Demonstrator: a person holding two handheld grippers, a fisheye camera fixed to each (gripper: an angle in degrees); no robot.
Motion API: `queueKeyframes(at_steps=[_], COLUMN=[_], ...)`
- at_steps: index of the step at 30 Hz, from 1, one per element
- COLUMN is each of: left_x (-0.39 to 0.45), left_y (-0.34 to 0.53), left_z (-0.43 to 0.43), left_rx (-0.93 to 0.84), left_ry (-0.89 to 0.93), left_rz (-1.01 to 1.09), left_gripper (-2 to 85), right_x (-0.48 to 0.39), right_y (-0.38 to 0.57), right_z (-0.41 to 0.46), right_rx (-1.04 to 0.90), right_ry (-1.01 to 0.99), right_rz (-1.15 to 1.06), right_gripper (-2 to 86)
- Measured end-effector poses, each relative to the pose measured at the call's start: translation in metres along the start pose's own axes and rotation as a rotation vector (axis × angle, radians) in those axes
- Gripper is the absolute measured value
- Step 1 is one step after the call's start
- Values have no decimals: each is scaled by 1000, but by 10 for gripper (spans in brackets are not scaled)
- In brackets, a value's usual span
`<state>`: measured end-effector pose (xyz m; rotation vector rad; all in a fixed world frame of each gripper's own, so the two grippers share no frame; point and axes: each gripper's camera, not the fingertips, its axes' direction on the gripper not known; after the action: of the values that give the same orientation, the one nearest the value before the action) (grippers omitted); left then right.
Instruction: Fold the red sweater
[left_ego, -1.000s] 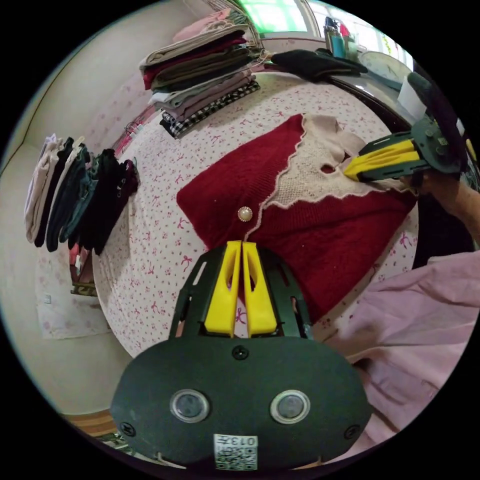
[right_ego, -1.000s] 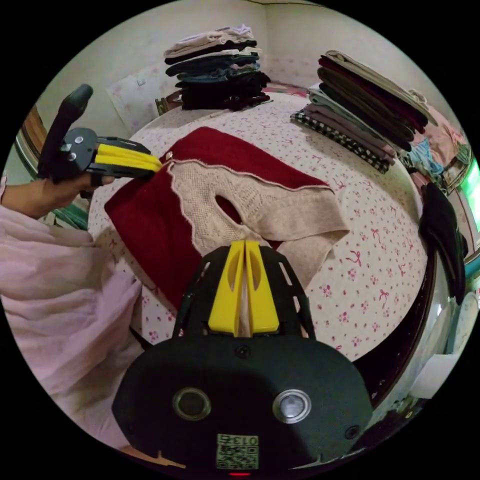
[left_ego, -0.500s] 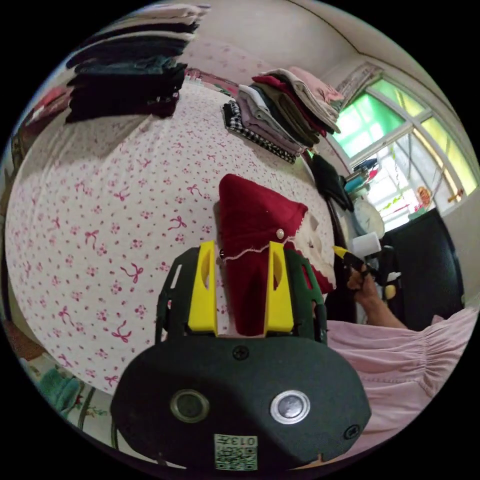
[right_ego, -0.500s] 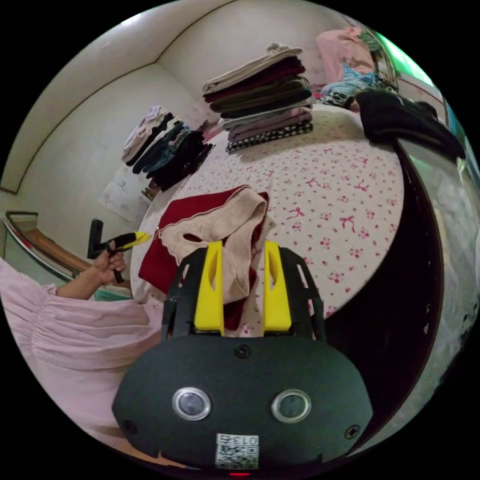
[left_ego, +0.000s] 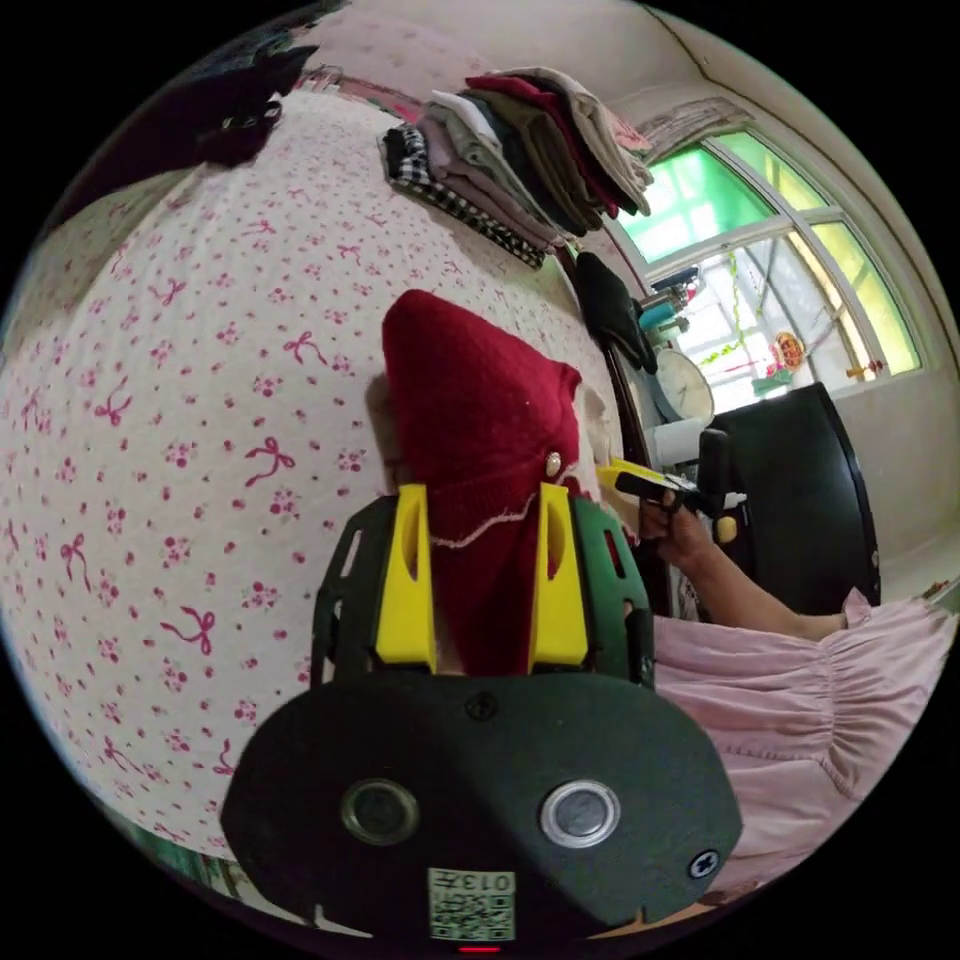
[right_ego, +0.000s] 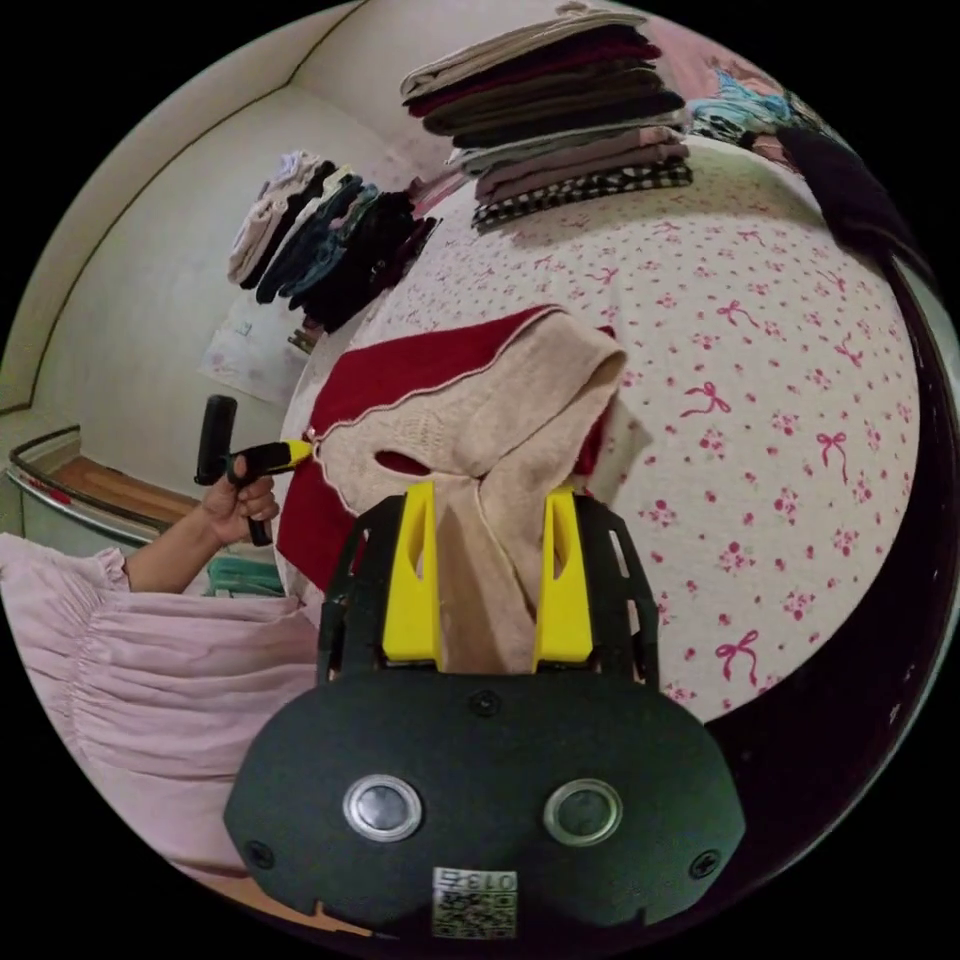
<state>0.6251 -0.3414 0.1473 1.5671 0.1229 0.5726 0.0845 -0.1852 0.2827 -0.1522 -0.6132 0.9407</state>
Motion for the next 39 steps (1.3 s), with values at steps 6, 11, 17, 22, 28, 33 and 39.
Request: queueKeyframes(at_steps=[6,11,17,22,28,33,39], left_x=[-30,-29,9,51,118,205,300], left_y=[-11,-29,-36,-59,-125,-219,-339], left_z=[16,24,10,5,54,136,232], left_rx=[0,-43,18,69,82,60,54], left_ry=[100,103,93,142,201,247,315], left_rz=[-53,-2,67,146,244,341,404], left_gripper=[163,134,118,117,119,119,120], right_x=[-4,-26,-64,-90,-69,-19,51], right_y=[-19,-39,-48,-48,-68,-103,-178], right_z=[2,14,-1,-50,-120,-193,-282], right_rx=[3,-51,11,161,274,333,366], right_ry=[88,94,130,108,173,271,414], right_rz=[58,31,-37,-71,-79,-80,-124], right_gripper=[109,54,32,26,20,12,11])
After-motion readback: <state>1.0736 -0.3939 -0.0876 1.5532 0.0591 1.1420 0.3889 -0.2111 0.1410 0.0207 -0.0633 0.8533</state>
